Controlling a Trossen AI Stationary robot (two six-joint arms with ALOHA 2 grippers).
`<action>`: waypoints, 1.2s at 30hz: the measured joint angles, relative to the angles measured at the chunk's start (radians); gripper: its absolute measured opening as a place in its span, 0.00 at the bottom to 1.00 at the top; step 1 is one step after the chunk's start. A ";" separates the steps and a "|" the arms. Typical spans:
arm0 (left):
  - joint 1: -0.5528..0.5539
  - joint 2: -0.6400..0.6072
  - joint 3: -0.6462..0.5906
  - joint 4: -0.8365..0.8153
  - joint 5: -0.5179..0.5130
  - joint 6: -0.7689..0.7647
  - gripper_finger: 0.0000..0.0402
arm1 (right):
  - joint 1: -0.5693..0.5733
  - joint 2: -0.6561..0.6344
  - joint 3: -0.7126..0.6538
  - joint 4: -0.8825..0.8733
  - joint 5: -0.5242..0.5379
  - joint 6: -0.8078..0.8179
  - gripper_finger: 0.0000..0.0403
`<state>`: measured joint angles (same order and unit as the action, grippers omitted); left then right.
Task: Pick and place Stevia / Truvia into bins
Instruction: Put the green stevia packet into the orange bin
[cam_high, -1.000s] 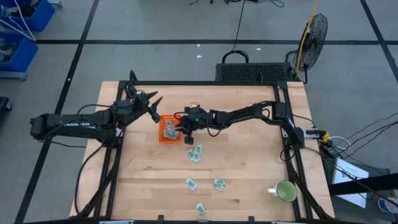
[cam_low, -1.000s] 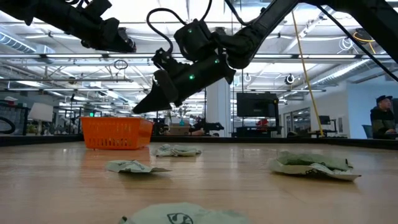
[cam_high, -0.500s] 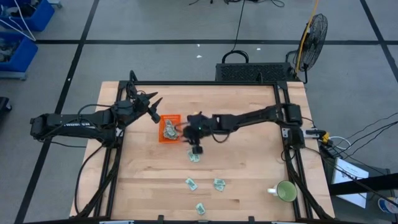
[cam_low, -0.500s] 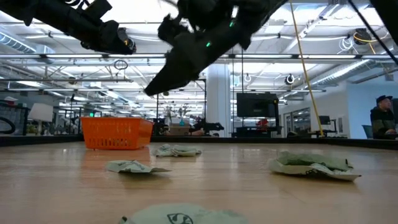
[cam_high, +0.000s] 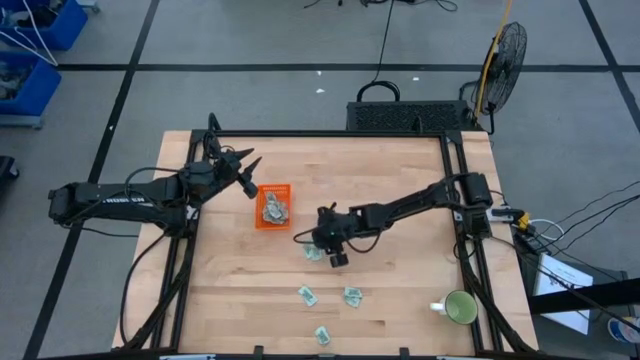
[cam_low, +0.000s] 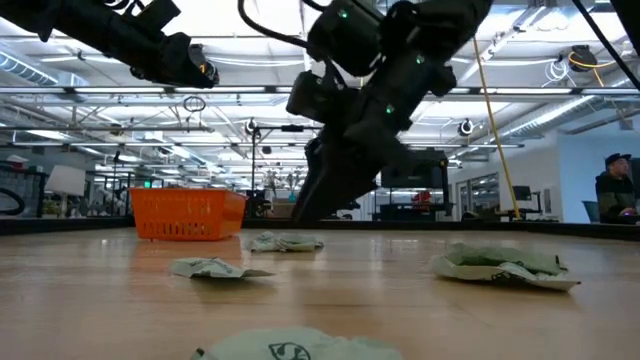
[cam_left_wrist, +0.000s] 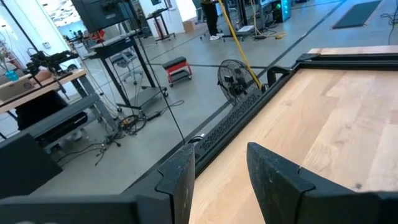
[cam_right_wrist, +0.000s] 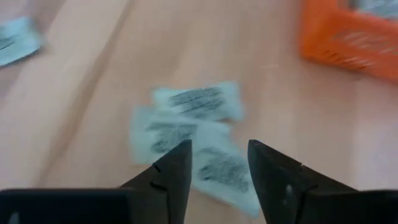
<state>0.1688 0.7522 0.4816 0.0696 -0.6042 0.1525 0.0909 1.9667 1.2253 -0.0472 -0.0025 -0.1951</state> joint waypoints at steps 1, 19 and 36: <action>0.000 0.000 0.000 0.000 0.000 0.000 0.38 | -0.003 -0.001 -0.018 0.040 0.004 0.007 0.40; 0.000 0.000 0.000 0.002 0.000 -0.004 0.38 | -0.061 -0.004 -0.265 0.359 -0.036 0.153 0.30; 0.000 0.000 0.000 0.026 0.000 0.015 0.38 | -0.128 0.001 -0.099 0.655 -0.053 0.047 0.01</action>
<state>0.1688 0.7524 0.4816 0.0960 -0.6041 0.1676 -0.0374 1.9681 1.1262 0.6081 -0.0557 -0.1484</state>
